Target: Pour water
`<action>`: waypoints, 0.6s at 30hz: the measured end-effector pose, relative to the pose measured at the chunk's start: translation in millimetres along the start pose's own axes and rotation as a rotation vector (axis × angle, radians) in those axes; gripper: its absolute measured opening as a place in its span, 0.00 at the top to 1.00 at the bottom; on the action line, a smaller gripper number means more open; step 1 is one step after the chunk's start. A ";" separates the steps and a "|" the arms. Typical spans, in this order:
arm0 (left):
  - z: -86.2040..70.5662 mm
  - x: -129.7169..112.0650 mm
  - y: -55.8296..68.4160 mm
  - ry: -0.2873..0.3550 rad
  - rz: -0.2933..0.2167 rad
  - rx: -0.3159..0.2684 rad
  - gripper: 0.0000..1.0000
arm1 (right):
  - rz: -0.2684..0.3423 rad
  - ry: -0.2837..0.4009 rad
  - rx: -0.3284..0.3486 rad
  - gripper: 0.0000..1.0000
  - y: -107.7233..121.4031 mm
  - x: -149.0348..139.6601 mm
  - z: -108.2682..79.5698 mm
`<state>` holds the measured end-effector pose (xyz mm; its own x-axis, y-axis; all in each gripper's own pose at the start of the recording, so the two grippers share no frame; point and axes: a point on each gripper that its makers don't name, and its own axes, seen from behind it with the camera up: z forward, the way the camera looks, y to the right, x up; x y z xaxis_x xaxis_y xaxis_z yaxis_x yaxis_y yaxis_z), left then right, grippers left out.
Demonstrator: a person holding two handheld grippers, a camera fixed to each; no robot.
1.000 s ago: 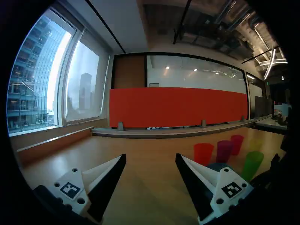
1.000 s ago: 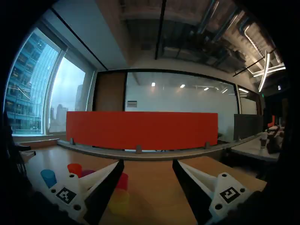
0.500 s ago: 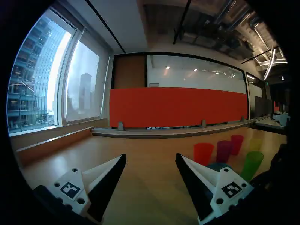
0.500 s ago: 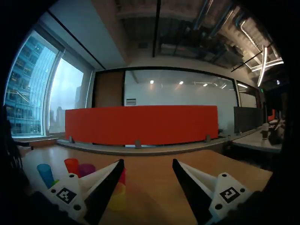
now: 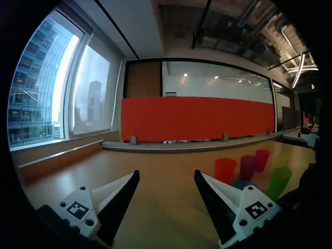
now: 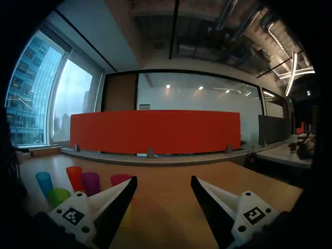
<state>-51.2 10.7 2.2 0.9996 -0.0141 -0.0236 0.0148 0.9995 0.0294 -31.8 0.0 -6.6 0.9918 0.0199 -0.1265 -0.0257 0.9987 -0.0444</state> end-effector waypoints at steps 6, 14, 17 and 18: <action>-0.2 -0.1 -0.1 0.000 0.000 0.000 0.02 | -0.001 -0.013 0.000 0.00 -0.1 -7.3 2.3; 0.9 -0.6 0.6 0.000 0.000 0.000 0.02 | 0.001 -0.028 -0.001 0.00 1.3 -13.5 3.0; 1.1 -0.7 0.7 0.000 0.000 0.000 0.02 | -0.002 -0.037 0.000 0.00 1.0 -16.1 2.9; 1.1 -0.7 0.7 0.000 0.000 0.000 0.02 | -0.003 -0.040 0.001 0.00 0.9 -16.8 2.9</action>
<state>-51.9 11.4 3.4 0.9996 -0.0144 -0.0240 0.0151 0.9995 0.0293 -48.2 0.8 -1.6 0.9960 0.0191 -0.0867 -0.0230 0.9988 -0.0441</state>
